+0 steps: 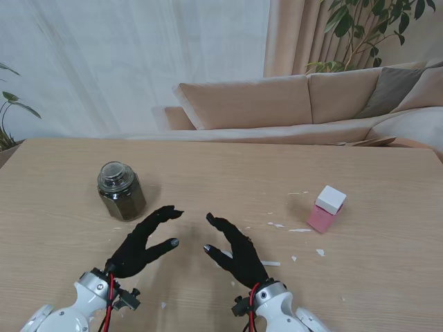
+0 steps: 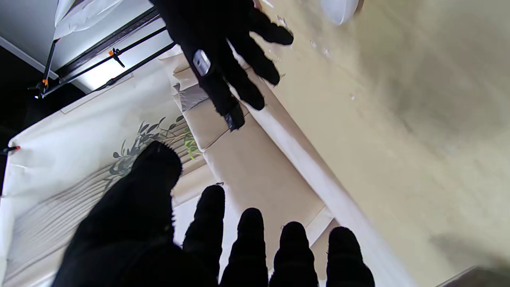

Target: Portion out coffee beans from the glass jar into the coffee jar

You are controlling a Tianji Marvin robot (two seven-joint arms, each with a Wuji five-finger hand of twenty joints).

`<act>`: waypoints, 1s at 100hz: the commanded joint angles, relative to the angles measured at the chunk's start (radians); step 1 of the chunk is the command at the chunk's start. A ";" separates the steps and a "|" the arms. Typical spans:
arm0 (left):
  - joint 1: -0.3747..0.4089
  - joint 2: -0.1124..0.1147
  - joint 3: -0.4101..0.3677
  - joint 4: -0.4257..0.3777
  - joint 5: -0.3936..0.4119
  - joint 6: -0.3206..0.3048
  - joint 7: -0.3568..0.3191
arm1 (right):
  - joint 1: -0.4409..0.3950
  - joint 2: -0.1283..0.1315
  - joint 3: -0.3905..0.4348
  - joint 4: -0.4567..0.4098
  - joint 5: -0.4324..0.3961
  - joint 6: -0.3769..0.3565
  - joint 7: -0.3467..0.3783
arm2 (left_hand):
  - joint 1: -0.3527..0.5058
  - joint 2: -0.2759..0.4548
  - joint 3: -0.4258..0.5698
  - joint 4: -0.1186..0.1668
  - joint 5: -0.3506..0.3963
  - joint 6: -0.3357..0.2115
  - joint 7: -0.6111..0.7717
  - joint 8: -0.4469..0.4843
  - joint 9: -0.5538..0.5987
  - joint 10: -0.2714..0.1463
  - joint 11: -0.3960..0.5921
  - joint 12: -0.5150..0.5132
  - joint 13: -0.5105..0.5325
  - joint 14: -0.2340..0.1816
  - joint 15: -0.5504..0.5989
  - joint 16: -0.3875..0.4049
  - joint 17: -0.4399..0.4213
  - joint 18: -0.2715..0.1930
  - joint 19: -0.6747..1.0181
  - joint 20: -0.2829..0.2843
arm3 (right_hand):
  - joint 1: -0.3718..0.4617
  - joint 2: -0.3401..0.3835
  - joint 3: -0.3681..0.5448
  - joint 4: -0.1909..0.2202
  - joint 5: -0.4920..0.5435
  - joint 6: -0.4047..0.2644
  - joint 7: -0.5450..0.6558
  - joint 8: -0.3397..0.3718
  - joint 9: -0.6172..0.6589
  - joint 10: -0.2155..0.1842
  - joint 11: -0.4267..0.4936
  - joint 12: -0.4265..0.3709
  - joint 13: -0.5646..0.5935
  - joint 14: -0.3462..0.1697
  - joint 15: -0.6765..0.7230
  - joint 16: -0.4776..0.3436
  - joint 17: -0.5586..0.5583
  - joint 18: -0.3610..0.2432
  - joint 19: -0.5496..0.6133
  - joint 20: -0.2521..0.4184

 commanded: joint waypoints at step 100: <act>-0.443 0.036 -0.090 0.195 0.575 0.379 -0.038 | -0.024 -0.002 0.011 -0.022 0.026 -0.019 0.027 | -0.014 -0.171 0.062 -0.002 -0.042 -0.131 -0.075 0.068 -0.009 -0.095 -0.045 -0.020 -0.021 0.011 -0.035 -0.098 0.003 0.035 -0.057 -0.047 | -0.018 0.006 -0.002 0.017 -0.022 -0.018 0.038 -0.017 -0.002 -0.036 0.004 0.005 -0.019 -0.042 -0.010 -0.010 0.005 -0.029 -0.010 0.020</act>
